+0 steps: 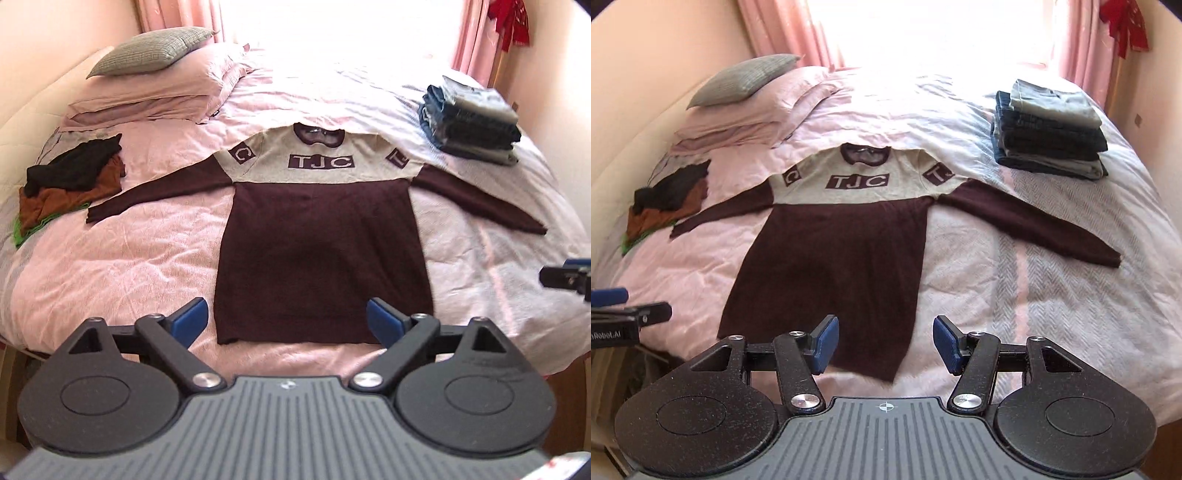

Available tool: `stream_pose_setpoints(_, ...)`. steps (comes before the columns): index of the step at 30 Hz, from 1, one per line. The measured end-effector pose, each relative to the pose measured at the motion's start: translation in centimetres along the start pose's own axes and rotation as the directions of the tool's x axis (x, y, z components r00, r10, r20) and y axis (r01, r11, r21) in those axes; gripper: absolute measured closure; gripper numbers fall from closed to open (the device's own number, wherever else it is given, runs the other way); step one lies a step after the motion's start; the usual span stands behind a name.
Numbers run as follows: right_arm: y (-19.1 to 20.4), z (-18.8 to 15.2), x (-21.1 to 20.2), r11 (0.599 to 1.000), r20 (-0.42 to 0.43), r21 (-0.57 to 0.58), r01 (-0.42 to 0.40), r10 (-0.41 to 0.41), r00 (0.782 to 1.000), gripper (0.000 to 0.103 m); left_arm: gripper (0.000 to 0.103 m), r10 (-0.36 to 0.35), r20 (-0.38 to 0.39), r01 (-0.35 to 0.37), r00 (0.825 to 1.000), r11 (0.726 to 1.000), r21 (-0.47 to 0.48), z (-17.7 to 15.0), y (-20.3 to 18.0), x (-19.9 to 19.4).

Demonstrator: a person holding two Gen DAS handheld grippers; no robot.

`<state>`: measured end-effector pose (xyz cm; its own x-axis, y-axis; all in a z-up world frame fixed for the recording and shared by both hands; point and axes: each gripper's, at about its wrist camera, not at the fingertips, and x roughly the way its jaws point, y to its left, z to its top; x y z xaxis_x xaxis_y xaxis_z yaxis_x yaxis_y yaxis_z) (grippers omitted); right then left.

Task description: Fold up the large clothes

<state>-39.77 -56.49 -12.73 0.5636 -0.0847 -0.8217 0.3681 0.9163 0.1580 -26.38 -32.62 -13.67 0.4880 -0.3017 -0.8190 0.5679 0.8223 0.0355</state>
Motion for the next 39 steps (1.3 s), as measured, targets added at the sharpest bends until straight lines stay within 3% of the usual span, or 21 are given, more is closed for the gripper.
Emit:
stream_pose_setpoints(4,0.7,-0.7,-2.3,1.0,-0.006,0.008,-0.022,0.022,1.0,0.049,0.008,0.013,0.044,-0.014,0.999,1.0,0.016,-0.8,-1.2,-3.7)
stream_pose_setpoints(7,1.2,-1.1,-3.2,1.0,-0.009,-0.008,-0.011,0.011,1.0,0.049,0.008,-0.019,0.072,0.017,0.997,1.0,0.024,-1.0,-1.2,-5.2)
stream_pose_setpoints(11,1.6,-1.5,-4.1,1.0,-0.013,-0.003,0.003,-0.003,1.0,0.049,0.008,-0.049,0.06,0.049,0.997,0.999,0.006,-0.8,-1.2,-6.7)
stream_pose_setpoints(23,3.4,-2.9,-4.0,1.0,-0.066,-0.024,-0.005,0.003,0.998,0.049,0.008,-0.023,-0.019,0.024,1.0,0.999,0.032,-2.1,-0.9,-7.1)
stream_pose_setpoints(39,3.5,-3.4,-4.4,1.0,-0.069,-0.027,-0.003,0.002,0.998,0.049,0.008,-0.011,-0.035,0.013,0.999,0.998,0.058,-2.5,-1.6,-7.6)
